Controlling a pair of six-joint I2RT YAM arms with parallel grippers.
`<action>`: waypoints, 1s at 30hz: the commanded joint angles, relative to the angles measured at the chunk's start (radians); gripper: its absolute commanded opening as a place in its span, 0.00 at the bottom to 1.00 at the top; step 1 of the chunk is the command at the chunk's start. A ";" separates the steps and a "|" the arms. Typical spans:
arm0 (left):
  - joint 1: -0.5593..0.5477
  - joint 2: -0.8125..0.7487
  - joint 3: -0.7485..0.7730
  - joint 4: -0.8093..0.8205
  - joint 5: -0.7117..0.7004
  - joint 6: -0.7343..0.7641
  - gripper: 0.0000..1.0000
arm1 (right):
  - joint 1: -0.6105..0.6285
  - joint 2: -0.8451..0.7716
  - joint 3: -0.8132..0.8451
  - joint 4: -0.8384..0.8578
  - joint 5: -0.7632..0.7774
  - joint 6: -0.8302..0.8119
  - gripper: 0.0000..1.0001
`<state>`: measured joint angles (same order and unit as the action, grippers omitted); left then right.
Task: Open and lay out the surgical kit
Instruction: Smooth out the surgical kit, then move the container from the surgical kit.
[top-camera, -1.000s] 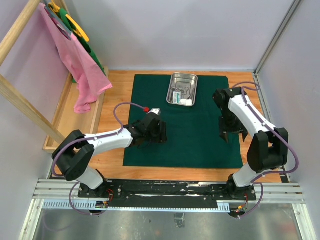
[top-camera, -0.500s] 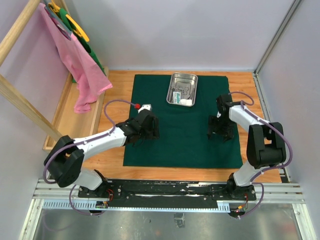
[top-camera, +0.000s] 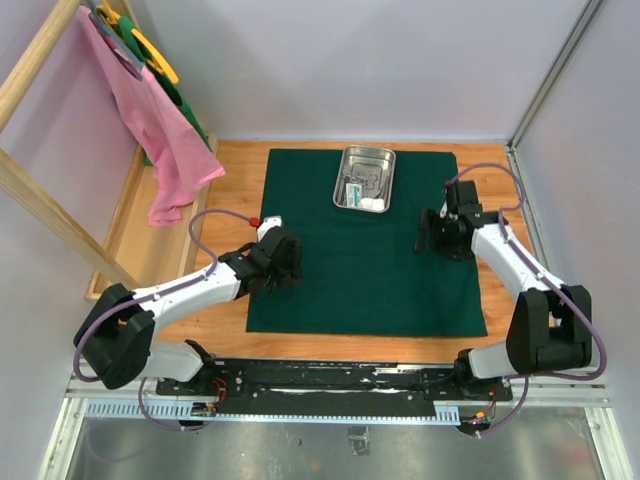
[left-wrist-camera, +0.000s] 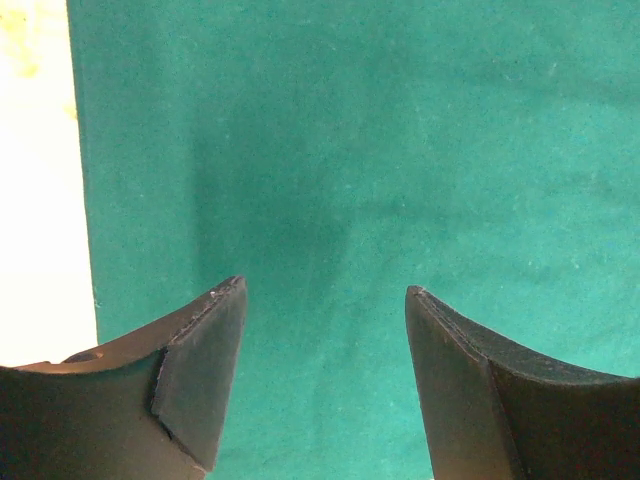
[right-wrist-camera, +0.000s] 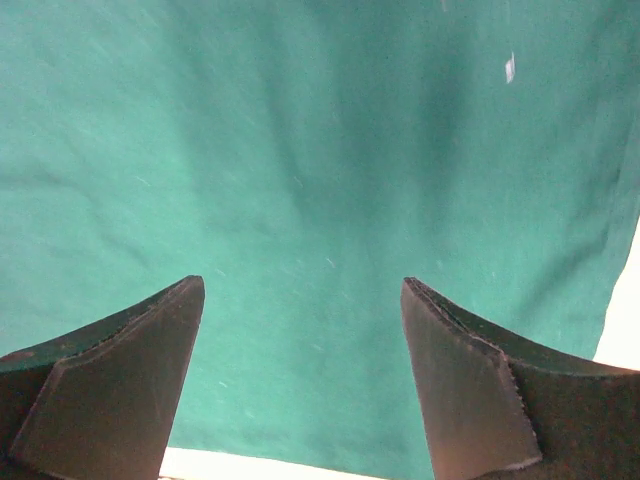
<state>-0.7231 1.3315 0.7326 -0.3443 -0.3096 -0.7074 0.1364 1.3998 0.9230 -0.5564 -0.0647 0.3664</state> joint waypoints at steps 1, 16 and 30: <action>0.002 -0.034 0.006 -0.019 -0.053 -0.021 0.69 | -0.005 0.108 0.234 0.089 -0.106 -0.007 0.80; 0.005 -0.070 -0.018 -0.074 -0.088 -0.010 0.69 | 0.137 0.824 1.050 -0.175 0.006 -0.110 0.49; 0.014 -0.041 -0.044 -0.006 -0.046 0.001 0.70 | 0.174 0.712 0.790 -0.110 0.063 -0.147 0.26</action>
<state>-0.7155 1.2827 0.7059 -0.3916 -0.3637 -0.7109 0.2829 2.2143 1.8107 -0.6624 -0.0399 0.2558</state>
